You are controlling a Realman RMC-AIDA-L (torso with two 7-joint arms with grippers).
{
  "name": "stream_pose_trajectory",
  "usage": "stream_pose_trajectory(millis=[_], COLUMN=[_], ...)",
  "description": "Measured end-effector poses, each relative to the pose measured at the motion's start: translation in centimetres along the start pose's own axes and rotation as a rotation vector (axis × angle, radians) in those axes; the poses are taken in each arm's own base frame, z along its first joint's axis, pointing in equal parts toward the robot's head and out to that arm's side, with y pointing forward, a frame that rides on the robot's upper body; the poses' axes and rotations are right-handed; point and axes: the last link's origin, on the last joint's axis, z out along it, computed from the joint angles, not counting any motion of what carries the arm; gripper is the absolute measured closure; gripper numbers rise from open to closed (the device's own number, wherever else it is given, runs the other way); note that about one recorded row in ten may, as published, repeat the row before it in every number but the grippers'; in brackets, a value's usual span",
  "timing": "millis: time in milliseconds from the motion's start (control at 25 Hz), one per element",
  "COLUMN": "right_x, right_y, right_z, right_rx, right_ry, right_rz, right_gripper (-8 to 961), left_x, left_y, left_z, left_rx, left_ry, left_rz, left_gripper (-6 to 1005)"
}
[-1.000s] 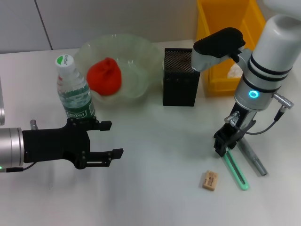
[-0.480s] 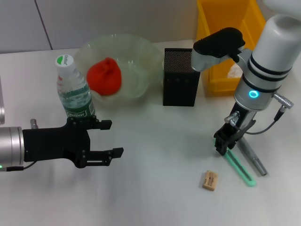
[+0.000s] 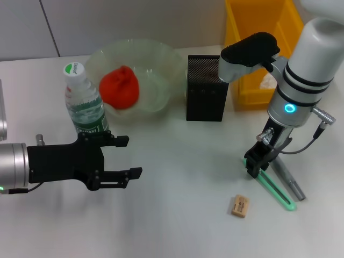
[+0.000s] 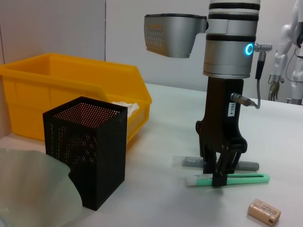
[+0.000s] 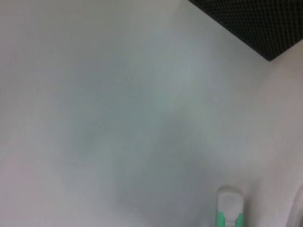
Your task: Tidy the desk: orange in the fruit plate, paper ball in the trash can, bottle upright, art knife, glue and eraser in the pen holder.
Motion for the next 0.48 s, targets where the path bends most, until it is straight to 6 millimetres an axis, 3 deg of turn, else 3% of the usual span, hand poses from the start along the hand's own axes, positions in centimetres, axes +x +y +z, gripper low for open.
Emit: stream_pose_trajectory(millis=[480], right_x=[-0.05], right_y=[0.03], right_z=[0.0], right_rx=[0.006], right_ry=[0.001], right_rz=[-0.007], right_gripper=[767], left_x=[0.06], left_y=[-0.05], left_z=[0.0], left_rx=[0.001], left_ry=[0.002], left_rz=[0.001], left_gripper=[199])
